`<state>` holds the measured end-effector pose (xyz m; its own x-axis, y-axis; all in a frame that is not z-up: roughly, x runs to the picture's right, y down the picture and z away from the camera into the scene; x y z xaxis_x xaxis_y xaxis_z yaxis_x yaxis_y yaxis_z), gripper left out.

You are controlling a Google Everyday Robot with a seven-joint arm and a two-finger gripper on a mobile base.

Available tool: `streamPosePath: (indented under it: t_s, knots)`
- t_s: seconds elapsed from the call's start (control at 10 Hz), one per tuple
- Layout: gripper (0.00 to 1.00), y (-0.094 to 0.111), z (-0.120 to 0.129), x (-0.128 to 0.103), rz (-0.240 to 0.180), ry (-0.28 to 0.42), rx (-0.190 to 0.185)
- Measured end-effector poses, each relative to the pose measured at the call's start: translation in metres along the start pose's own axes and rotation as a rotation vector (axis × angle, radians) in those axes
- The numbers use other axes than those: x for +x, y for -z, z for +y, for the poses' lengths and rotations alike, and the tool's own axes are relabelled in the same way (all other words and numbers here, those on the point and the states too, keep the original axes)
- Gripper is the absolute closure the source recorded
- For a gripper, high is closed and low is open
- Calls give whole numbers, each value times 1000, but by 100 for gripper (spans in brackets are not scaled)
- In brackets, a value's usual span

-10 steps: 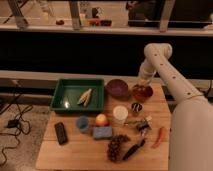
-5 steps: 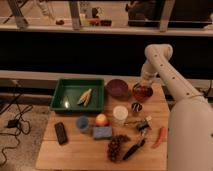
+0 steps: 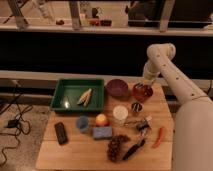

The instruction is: Wipe red bowl with towel

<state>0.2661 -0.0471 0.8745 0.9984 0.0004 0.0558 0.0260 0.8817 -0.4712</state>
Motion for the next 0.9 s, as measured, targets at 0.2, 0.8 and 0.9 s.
streamPosePath:
  t_s: [0.2, 0.8, 0.9]
  knots:
    - [80, 3, 2, 4, 5, -9, 3]
    - [80, 6, 8, 9, 4, -33, -13]
    - [80, 5, 8, 9, 4, -33, -13]
